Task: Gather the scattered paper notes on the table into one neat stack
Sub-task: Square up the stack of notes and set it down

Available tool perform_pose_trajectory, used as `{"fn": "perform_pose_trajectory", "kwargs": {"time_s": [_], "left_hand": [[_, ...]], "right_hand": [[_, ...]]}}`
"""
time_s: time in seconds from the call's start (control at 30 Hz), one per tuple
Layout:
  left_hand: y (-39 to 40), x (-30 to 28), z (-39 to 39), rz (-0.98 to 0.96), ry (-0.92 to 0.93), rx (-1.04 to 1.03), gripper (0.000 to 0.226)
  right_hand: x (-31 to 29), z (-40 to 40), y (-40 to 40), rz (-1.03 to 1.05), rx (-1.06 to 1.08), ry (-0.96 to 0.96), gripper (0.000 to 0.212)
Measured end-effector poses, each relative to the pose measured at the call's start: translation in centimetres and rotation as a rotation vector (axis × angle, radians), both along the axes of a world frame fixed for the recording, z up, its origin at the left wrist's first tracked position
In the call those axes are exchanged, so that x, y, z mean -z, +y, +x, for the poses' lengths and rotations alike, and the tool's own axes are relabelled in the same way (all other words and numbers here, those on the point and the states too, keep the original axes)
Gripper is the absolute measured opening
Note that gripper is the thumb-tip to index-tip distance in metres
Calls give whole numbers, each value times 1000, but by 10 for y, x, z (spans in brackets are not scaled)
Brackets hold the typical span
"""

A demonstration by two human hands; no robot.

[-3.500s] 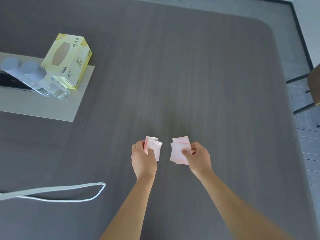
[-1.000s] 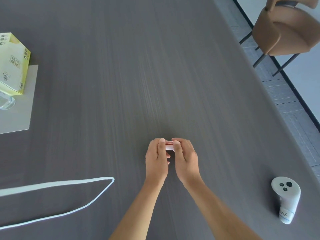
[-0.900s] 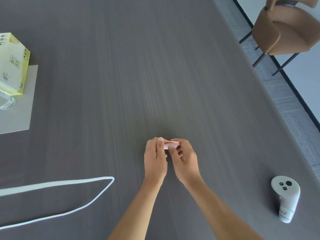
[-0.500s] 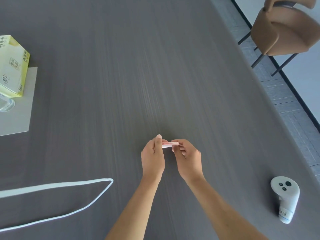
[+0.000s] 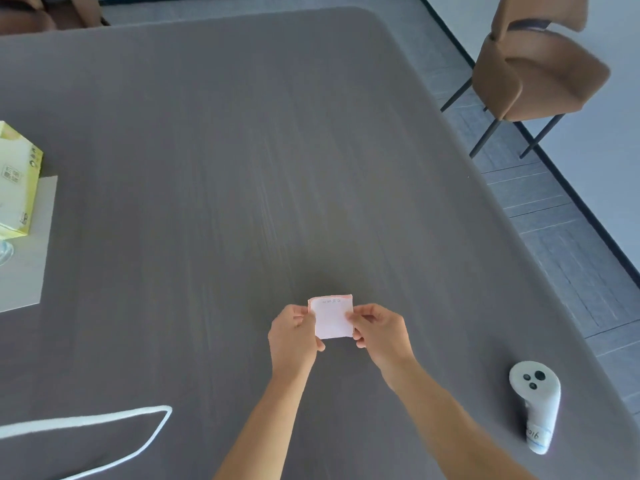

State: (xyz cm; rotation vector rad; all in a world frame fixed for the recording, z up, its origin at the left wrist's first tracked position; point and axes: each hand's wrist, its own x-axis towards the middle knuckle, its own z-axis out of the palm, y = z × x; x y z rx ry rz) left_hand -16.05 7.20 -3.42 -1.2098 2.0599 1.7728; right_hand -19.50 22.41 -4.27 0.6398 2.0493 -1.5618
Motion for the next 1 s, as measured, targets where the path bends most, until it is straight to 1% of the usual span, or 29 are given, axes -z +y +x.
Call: {"fn": "perform_pose_trajectory", "kwargs": {"time_s": [0.1, 0.2, 0.3, 0.43, 0.5, 0.53, 0.6, 0.7, 0.8, 0.87, 0.93, 1.0], "left_hand": [[21, -4, -18, 2, -48, -3, 16], [46, -6, -40, 13, -70, 9, 21], [77, -6, -70, -4, -73, 47, 29], [121, -7, -120, -46, -70, 109, 19], [141, -7, -146, -84, -69, 145, 19], [150, -7, -160, -109, -68, 167, 22], [164, -5, -186, -174, -69, 210, 31], [174, 0, -221, -264, -57, 261, 17], [176, 8, -247, -396, -41, 286, 18], [175, 12, -257, -492, -23, 324, 16], [173, 19, -262, -623, 50, 375, 12], [171, 28, -264, -768, 183, 413, 19]], "right_hand": [[-8, -18, 29, 4, 8, -70, 7], [-12, -41, 58, 51, -9, -81, 7], [-14, -70, 87, 131, -18, -45, 7], [-15, -112, 123, 222, 14, -3, 7], [-13, -134, 139, 286, 16, 36, 8], [-11, -146, 146, 316, 13, 64, 9], [-7, -172, 157, 366, 7, 119, 8], [-3, -206, 162, 419, -20, 209, 8], [4, -232, 157, 490, -65, 272, 6], [10, -243, 152, 541, -110, 300, 11], [18, -248, 148, 613, -162, 353, 11], [26, -245, 147, 714, -196, 495, 10]]}}
